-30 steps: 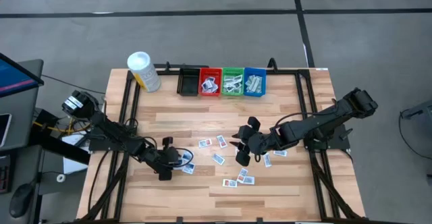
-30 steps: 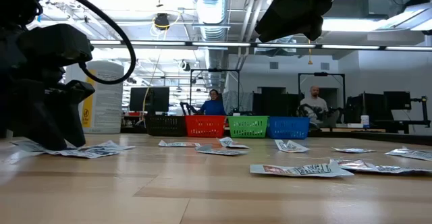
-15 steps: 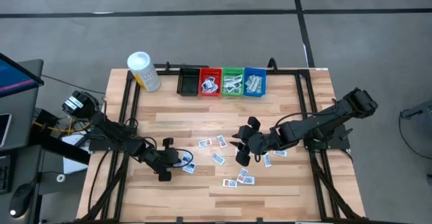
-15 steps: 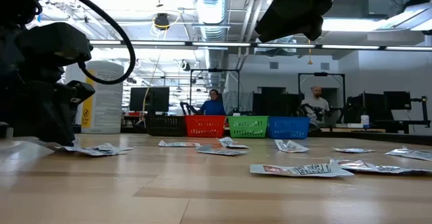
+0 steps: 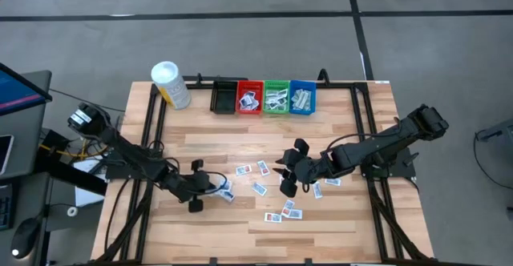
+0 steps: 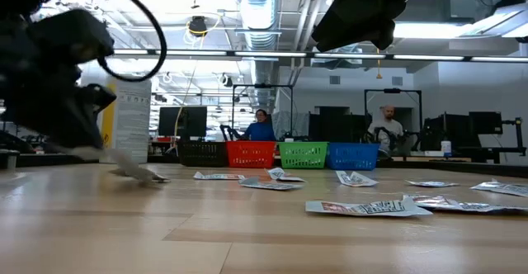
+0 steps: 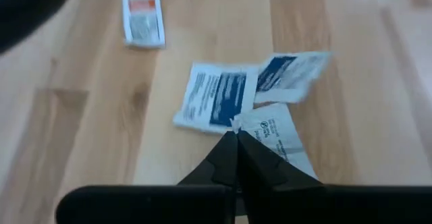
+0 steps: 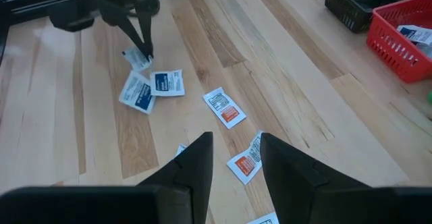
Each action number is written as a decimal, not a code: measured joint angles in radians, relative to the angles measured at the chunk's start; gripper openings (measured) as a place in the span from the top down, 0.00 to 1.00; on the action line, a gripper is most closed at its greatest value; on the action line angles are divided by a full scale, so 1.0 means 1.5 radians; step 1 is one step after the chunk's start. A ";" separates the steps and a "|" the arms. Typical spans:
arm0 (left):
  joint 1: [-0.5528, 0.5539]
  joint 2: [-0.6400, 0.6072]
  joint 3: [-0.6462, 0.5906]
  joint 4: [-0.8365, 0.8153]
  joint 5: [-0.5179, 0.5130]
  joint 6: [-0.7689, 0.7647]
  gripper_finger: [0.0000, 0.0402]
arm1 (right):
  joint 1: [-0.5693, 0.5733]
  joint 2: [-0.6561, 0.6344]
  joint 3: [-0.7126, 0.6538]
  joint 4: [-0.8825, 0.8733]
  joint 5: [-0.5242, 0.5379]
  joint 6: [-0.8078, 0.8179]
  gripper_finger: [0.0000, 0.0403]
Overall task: Pick & Place First Aid Supplies
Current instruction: Put the bottom left alcohol pad into the red bin, then put the top alcohol pad into the red bin
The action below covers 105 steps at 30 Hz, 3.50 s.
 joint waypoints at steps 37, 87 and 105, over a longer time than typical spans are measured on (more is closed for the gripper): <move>0.476 -0.102 0.003 0.304 0.063 0.144 0.98 | -0.149 0.000 0.000 0.001 0.001 -0.079 0.71; 0.796 0.328 0.358 0.312 0.287 0.406 0.87 | -0.253 0.000 0.000 -0.071 -0.001 -0.052 0.71; 0.770 0.295 0.358 0.254 0.287 0.399 0.79 | -0.208 0.000 0.000 -0.071 0.001 0.006 0.71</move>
